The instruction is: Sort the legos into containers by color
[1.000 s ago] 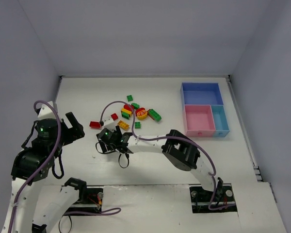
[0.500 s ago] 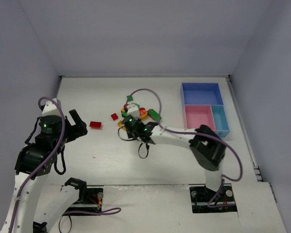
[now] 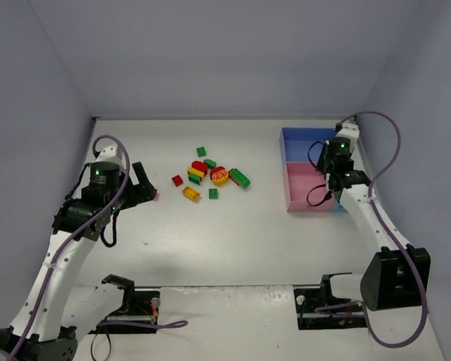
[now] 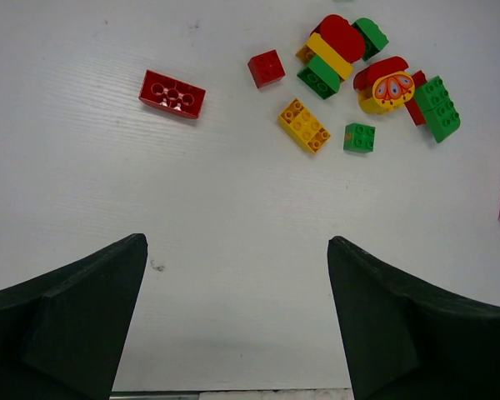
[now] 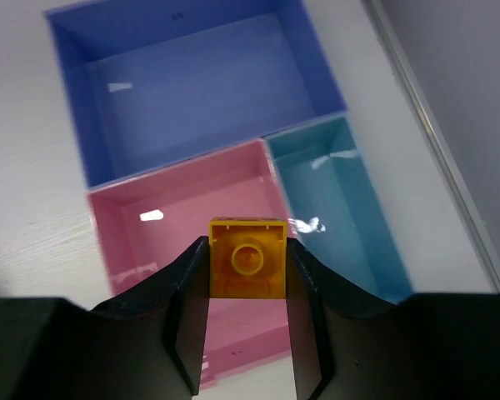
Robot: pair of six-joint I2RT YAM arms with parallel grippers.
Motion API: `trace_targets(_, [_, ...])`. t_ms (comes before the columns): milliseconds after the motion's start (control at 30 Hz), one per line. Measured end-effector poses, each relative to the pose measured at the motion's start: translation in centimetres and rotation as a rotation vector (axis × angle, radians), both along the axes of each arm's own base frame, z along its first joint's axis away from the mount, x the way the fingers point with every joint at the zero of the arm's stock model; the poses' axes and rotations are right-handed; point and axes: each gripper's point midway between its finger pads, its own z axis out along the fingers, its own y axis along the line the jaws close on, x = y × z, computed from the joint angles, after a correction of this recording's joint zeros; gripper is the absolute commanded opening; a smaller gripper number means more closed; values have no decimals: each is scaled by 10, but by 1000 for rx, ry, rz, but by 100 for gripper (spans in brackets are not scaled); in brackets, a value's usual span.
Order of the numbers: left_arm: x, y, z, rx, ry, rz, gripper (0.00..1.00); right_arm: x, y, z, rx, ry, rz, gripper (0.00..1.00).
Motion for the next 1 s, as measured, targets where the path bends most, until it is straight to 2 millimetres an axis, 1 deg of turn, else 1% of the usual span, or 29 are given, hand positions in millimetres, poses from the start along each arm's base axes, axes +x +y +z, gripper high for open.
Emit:
trace_targets(33, [1, -2, -1, -5, 2, -8, 83, -3, -17, -3, -1, 15, -42, 0])
trace_targets(67, [1, -4, 0, -8, 0, -16, 83, -4, -29, -6, 2, 25, -73, 1])
trace_targets(167, [3, -7, 2, -12, -13, -38, 83, -6, -57, -15, 25, 48, -150, 2])
trace_targets(300, [4, -8, 4, -12, -25, -49, 83, 1, -79, -43, 52, 125, -209, 6])
trace_targets(433, [2, -7, 2, -13, -33, -51, 83, 7, -92, -75, 72, 204, -260, 9])
trace_targets(467, [1, -7, 1, -12, -33, -53, 83, 7, -95, -80, 78, 218, -271, 11])
trace_targets(533, [-1, -7, -1, -9, -30, -59, 83, 6, -98, -90, 92, 240, -288, 23])
trace_targets(567, [-1, -7, 0, -7, -30, -62, 83, 6, -98, -93, 99, 246, -292, 28])
trace_targets(600, [-2, -7, 0, -5, -32, -65, 83, 5, -99, -95, 108, 248, -301, 35])
trace_targets(633, [-2, -7, 0, -2, -33, -67, 83, 5, -99, -96, 114, 248, -305, 45])
trace_targets(667, [-2, -7, 0, 0, -33, -69, 83, 5, -99, -96, 116, 248, -308, 49])
trace_targets(767, [-2, -6, 0, 6, -33, -73, 83, 6, -100, -96, 133, 240, -322, 58])
trace_targets(833, [-2, -6, 0, 10, -34, -76, 83, 6, -98, -96, 142, 238, -321, 59])
trace_targets(900, [-2, -6, -1, 14, -33, -79, 83, 8, -96, -96, 153, 236, -312, 63])
trace_targets(1000, [-1, -6, -2, 17, -26, -80, 83, 11, -89, -91, 162, 227, -288, 65])
